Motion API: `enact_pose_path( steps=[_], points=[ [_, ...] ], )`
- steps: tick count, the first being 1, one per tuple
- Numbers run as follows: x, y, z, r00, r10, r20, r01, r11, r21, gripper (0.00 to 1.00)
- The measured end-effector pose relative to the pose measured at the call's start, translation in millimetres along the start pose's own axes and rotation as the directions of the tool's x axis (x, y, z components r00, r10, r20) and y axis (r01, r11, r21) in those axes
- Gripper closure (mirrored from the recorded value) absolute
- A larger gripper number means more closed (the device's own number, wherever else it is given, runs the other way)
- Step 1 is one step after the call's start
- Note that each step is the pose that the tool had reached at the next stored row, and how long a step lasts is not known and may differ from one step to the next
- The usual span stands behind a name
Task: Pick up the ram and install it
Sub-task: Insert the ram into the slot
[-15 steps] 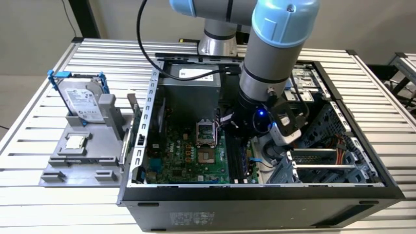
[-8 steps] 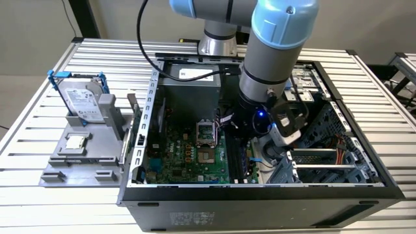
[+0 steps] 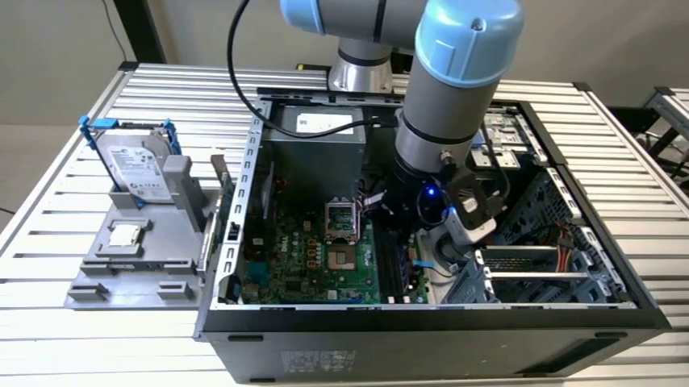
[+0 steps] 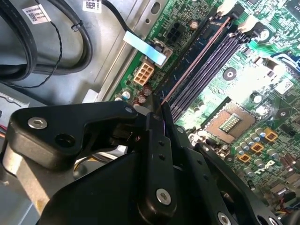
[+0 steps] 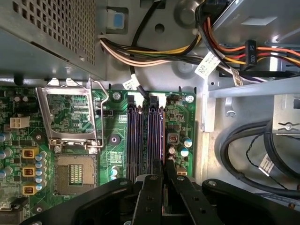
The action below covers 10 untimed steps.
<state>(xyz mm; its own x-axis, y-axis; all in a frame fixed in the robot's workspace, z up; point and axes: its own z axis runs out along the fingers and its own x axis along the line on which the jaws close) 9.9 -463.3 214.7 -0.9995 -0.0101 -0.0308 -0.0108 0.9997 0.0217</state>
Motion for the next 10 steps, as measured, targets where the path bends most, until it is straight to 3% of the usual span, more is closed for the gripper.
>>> enact_pose_path(
  steps=[10],
  points=[
    [0.0,0.0,1.0,1.0000,0.000,-0.0010,0.000,1.0000,-0.0009,1.00]
  ],
)
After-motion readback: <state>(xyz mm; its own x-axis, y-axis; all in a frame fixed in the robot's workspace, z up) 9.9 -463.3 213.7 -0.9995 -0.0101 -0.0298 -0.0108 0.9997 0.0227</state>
